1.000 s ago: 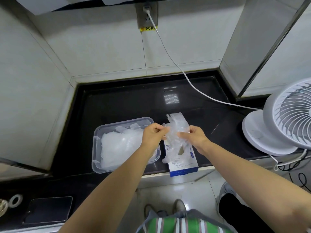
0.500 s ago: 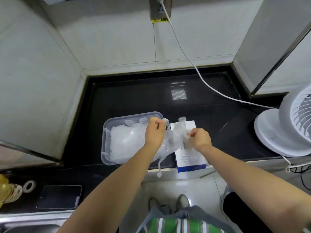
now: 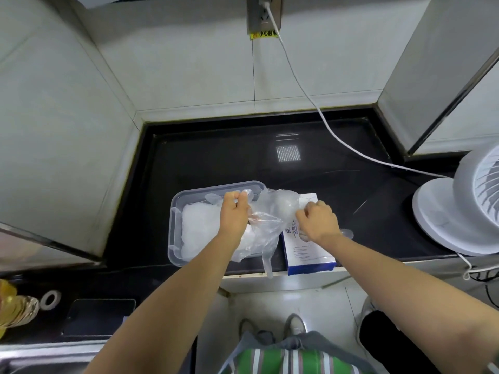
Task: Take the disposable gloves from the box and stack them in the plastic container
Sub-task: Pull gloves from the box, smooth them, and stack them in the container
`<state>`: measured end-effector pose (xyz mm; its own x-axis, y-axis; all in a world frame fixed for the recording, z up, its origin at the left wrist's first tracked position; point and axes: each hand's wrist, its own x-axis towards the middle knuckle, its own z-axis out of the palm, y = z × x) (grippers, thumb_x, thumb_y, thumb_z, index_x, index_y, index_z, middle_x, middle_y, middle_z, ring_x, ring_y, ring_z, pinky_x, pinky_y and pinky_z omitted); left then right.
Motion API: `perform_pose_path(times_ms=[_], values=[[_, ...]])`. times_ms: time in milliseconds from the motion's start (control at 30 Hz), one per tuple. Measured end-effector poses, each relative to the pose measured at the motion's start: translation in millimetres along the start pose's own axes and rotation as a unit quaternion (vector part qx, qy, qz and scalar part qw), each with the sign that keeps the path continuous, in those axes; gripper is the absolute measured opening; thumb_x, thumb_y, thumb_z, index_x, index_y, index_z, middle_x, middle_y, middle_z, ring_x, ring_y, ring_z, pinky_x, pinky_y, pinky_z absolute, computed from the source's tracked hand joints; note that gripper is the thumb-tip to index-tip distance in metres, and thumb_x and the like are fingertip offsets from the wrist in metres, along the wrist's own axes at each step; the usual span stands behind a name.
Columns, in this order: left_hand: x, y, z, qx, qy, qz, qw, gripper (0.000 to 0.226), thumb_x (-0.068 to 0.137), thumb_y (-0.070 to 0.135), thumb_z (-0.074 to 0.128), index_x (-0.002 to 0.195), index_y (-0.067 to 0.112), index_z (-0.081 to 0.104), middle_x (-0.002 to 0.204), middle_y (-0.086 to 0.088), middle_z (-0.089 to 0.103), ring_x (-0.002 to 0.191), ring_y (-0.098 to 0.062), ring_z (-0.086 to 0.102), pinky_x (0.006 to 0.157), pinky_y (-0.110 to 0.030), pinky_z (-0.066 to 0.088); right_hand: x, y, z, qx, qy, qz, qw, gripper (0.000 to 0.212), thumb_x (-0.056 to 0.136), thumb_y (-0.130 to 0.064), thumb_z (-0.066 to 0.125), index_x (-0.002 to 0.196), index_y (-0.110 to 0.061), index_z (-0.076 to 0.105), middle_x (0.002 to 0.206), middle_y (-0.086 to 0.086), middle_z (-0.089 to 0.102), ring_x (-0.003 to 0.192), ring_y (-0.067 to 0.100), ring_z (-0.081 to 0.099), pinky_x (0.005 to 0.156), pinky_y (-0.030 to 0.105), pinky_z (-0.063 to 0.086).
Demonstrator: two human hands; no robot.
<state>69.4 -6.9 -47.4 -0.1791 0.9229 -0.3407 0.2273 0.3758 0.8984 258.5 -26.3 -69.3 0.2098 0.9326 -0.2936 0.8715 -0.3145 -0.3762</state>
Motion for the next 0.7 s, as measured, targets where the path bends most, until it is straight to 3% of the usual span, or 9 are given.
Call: perform_pose_path(times_ms=[100,200,233,333,400,467,533,600,700], values=[[2.4,0.7,-5.2,-0.011,-0.007,-0.010,1.000,0.010,0.104,0.032,0.040,0.106,0.024,0.044,0.093,-0.004,0.054,0.082,-0.013,0.053,0.079,-0.024,0.049,4.3,-0.9,-3.4,0.057,-0.001,0.011,0.998,0.024,0.097,-0.020,0.045,0.107,-0.001,0.057,0.112,0.016,0.055,0.105,0.033,0.052,0.089,0.042,0.045],[2.0,2.0,-12.1,0.006,-0.025,0.007,1.000,0.015,0.104,0.033,0.038,0.108,0.020,0.046,0.087,-0.003,0.053,0.078,-0.012,0.052,0.070,-0.018,0.046,0.7,-10.4,-10.2,0.203,0.119,-0.028,0.971,0.032,0.102,-0.027,0.038,0.099,-0.005,0.061,0.105,0.011,0.057,0.104,0.029,0.052,0.094,0.046,0.042],[2.6,1.1,-15.4,0.011,-0.032,0.014,0.999,0.017,0.104,0.034,0.038,0.109,0.019,0.045,0.086,-0.002,0.053,0.078,-0.011,0.052,0.071,-0.019,0.046,-1.7,-18.3,-14.3,0.255,0.124,-0.041,0.958,0.038,0.102,-0.033,0.038,0.097,-0.004,0.062,0.103,0.010,0.058,0.102,0.028,0.053,0.095,0.048,0.043],[6.1,-0.4,-22.5,0.007,-0.053,0.034,0.998,0.021,0.104,0.037,0.038,0.106,0.018,0.046,0.082,-0.002,0.052,0.078,-0.014,0.052,0.081,-0.029,0.048,-4.0,-44.1,-24.5,0.322,0.013,-0.047,0.945,0.065,0.098,-0.054,0.042,0.105,0.008,0.061,0.107,0.023,0.062,0.101,0.037,0.057,0.093,0.053,0.046],[7.8,0.2,-27.6,-0.007,-0.070,0.045,0.997,0.023,0.104,0.040,0.038,0.104,0.019,0.046,0.083,-0.002,0.052,0.080,-0.016,0.052,0.086,-0.035,0.051,-1.6,-57.7,-25.0,0.259,-0.081,-0.035,0.962,0.077,0.088,-0.070,0.045,0.094,0.004,0.066,0.095,0.016,0.069,0.089,0.031,0.064,0.086,0.045,0.052],[8.0,2.4,-34.8,-0.032,-0.076,0.052,0.995,0.023,0.104,0.039,0.037,0.104,0.018,0.047,0.080,-0.002,0.053,0.076,-0.013,0.053,0.085,-0.035,0.050,2.6,-64.1,-18.7,0.207,-0.146,-0.025,0.967,0.064,0.081,-0.070,0.058,0.069,-0.007,0.060,0.071,0.003,0.062,0.068,0.018,0.059,0.070,0.032,0.048],[8.8,5.2,-41.4,-0.063,-0.064,0.054,0.994,0.022,0.105,0.036,0.038,0.102,0.016,0.047,0.073,0.001,0.054,0.069,-0.009,0.052,0.080,-0.028,0.047,4.0,-65.5,-15.6,0.235,-0.188,-0.043,0.953,0.046,0.084,-0.050,0.070,0.061,-0.014,0.050,0.063,0.001,0.048,0.060,0.014,0.045,0.062,0.027,0.039],[10.3,6.6,-47.9,-0.087,-0.042,0.047,0.994,0.021,0.105,0.033,0.038,0.104,0.014,0.048,0.074,0.001,0.054,0.069,-0.008,0.053,0.077,-0.023,0.046,2.6,-65.4,-17.0,0.322,-0.188,-0.082,0.924,0.037,0.091,-0.036,0.068,0.068,-0.011,0.055,0.065,0.002,0.049,0.062,0.012,0.045,0.064,0.025,0.039],[12.6,5.9,-55.7,-0.116,-0.018,0.028,0.993,0.023,0.106,0.030,0.039,0.110,0.011,0.049,0.082,0.002,0.058,0.075,-0.008,0.054,0.071,-0.018,0.045,1.1,-75.7,-24.8,0.381,-0.194,-0.085,0.900,0.039,0.097,-0.049,0.054,0.096,-0.011,0.065,0.088,0.001,0.070,0.076,0.011,0.058,0.073,0.020,0.045]])
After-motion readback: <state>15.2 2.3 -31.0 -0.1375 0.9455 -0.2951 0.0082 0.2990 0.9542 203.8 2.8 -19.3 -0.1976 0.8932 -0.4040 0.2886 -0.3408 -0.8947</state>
